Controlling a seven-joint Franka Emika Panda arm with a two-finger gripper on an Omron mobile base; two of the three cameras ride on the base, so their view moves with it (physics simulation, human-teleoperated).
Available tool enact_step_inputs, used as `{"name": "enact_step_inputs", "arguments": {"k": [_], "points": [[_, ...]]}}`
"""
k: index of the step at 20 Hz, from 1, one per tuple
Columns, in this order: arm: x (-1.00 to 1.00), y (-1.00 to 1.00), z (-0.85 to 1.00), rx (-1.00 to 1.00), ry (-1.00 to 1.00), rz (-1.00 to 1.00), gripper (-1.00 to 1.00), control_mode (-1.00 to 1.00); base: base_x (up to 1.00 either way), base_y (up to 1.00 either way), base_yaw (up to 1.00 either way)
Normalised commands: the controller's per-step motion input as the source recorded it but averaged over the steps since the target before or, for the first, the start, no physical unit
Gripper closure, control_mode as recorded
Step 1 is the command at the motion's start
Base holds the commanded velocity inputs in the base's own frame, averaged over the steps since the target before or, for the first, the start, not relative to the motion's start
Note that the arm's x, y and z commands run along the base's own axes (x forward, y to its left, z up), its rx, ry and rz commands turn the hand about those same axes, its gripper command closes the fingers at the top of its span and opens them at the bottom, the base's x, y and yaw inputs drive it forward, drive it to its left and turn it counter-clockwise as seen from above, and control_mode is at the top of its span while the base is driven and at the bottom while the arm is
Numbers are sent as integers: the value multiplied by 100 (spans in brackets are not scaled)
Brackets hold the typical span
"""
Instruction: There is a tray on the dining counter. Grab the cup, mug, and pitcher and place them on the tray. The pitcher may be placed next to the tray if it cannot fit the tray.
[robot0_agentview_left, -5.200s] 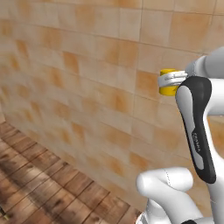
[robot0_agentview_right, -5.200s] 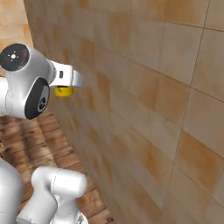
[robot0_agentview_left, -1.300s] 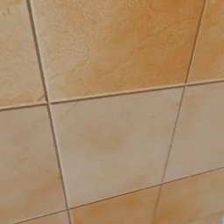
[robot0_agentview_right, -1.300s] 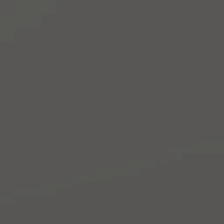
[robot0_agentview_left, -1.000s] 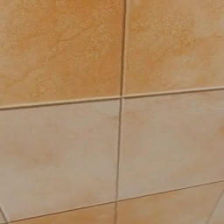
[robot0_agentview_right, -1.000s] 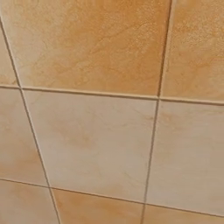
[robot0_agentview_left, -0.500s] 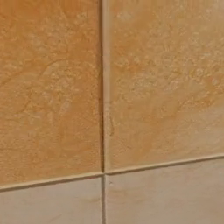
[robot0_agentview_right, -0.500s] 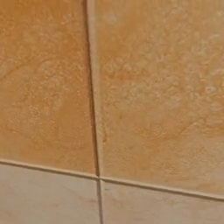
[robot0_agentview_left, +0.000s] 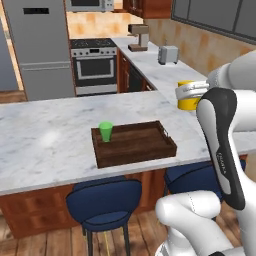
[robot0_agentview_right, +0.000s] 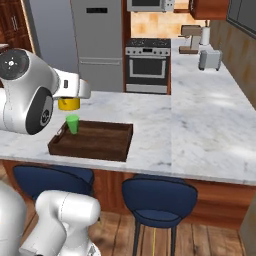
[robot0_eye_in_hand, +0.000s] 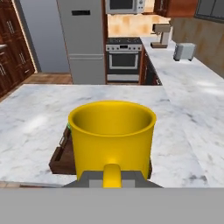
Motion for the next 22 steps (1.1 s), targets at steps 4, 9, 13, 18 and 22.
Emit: {"name": "enact_step_inputs", "arguments": {"k": [4, 9, 13, 18, 22], "points": [[0, 0, 0, 0, 0, 0, 100, 100, 15, 0, -4], [0, 0, 0, 0, 0, 0, 100, 100, 8, 0, 0], [0, 0, 0, 0, 0, 0, 100, 100, 51, 0, 0], [0, 0, 0, 0, 0, 0, 100, 100, 51, 0, 0], [0, 0, 0, 0, 0, 0, 100, 100, 33, 0, 0]]}}
